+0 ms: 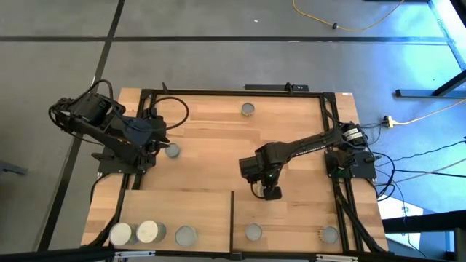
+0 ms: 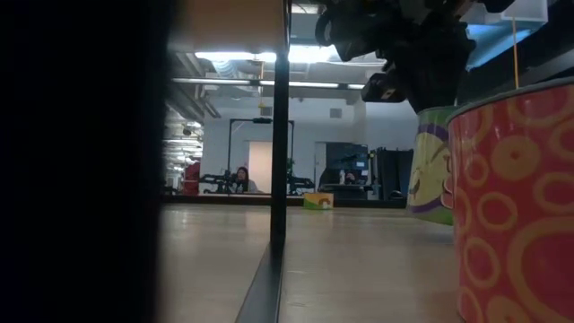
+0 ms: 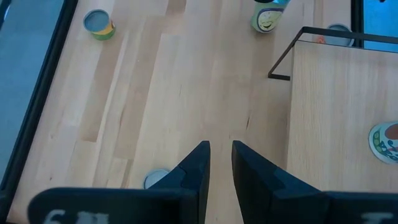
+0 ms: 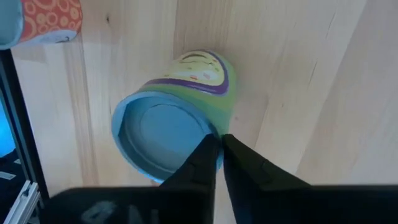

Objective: Pick and place cans onto a shelf
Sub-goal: Put the canned chicken soup on the shelf

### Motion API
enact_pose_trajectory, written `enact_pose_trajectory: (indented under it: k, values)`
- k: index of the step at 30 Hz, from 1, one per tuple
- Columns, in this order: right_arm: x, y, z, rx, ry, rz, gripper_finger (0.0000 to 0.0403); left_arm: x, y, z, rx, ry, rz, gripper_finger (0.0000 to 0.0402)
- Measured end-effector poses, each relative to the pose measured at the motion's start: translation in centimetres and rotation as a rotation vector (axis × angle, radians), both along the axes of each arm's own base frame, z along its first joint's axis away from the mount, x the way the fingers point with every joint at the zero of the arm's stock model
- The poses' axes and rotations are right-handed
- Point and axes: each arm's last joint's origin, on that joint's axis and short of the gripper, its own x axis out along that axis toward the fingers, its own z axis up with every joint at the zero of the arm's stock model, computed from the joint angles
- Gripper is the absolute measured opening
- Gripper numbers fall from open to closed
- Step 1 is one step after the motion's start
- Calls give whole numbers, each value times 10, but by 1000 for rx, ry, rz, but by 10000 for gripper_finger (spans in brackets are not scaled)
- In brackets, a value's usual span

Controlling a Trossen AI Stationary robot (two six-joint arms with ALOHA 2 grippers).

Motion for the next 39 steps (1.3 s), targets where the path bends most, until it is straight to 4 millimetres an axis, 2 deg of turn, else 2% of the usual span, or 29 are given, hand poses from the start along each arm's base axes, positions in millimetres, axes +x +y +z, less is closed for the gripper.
enact_pose_trajectory:
  k: [4, 9, 15, 20, 26, 29, 31, 35, 39]
  values:
    - [2, 1, 0, 4, -20, -1, 52, 0, 0, 0, 0, 0, 0, 60]
    - [2, 0, 1, 0, -21, 1, 55, 0, 0, 0, 0, 0, 0, 60]
    - [7, 1, 20, 6, -75, 54, 56, 0, 0, 0, 2, 1, -2, 60]
    - [11, 2, 60, 17, -153, 114, 56, 0, 0, 0, 2, 0, -2, 60]
    - [10, 1, 122, 37, -299, 131, 56, -1, 0, 0, 16, -1, -16, 60]
    - [7, 1, 151, 51, -390, 127, 56, -7, 3, 3, 18, -26, -20, 60]
    - [2, 0, 168, 58, -433, 126, 56, -11, 5, 7, 10, -76, -13, 60]
    - [-12, -2, 198, 67, -488, 127, 56, -7, 4, 15, 4, -190, 8, 60]
    - [-32, -6, 213, 85, -510, 132, 56, 6, 0, 22, -25, -291, -3, 60]
